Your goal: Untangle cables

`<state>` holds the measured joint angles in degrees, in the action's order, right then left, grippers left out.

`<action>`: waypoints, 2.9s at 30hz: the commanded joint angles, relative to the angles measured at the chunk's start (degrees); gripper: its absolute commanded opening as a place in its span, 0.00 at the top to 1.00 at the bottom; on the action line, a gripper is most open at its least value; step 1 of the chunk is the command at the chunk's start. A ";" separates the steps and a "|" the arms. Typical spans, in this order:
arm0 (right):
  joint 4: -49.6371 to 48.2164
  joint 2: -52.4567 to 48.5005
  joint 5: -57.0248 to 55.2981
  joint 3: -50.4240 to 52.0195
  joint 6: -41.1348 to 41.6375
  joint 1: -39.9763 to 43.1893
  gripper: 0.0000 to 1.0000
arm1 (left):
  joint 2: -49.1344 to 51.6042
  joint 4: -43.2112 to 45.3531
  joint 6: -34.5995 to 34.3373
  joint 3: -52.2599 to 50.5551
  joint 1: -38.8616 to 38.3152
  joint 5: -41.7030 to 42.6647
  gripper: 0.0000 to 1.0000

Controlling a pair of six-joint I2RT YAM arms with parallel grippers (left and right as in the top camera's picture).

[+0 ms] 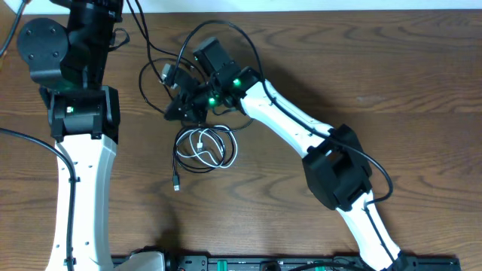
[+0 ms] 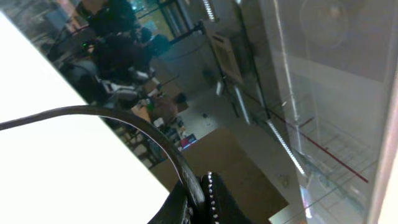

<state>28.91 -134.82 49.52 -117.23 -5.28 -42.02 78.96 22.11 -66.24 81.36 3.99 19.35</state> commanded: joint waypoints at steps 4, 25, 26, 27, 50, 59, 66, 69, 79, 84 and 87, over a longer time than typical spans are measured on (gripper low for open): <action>3.98 5.40 -10.64 -0.20 8.04 3.63 0.99 | -1.16 -2.99 0.52 1.81 0.24 -0.02 0.92; 12.02 40.68 -21.11 -1.16 8.68 23.96 0.99 | -1.16 -22.60 15.39 1.75 0.22 -0.13 0.92; 12.04 41.92 -21.09 -1.16 8.70 25.24 0.99 | -1.16 -23.67 16.65 1.75 0.22 -0.09 0.93; 12.04 43.32 -21.14 -1.16 8.70 26.97 0.99 | -1.16 -24.63 18.10 1.75 0.22 0.09 0.93; 13.84 29.94 -38.53 -1.05 41.92 30.95 0.99 | -1.16 -35.36 25.22 1.64 0.22 1.14 0.92; -12.11 30.99 -21.57 -1.07 65.26 31.87 0.99 | -1.14 -35.36 25.53 1.64 0.22 1.11 0.92; -9.49 30.95 -36.17 -1.07 65.40 31.89 0.99 | -1.14 -35.39 25.53 1.60 0.22 1.11 0.93; -4.42 30.67 -41.48 -1.07 51.06 30.99 0.99 | -1.14 -35.39 25.53 1.60 0.22 1.11 0.92; -10.73 31.98 -33.75 -1.07 48.13 30.62 0.98 | -1.14 -36.50 25.53 1.57 0.17 1.14 0.93; -27.41 34.40 -26.27 -1.07 61.02 33.11 0.99 | -1.11 -36.87 25.53 1.49 0.17 1.11 0.93; -28.87 36.22 -26.49 -1.07 61.64 34.47 0.99 | -1.11 -36.87 25.53 1.49 0.17 1.11 0.92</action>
<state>1.43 -103.35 22.59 -117.47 51.05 -10.52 78.74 -14.55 -41.93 81.58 3.64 21.43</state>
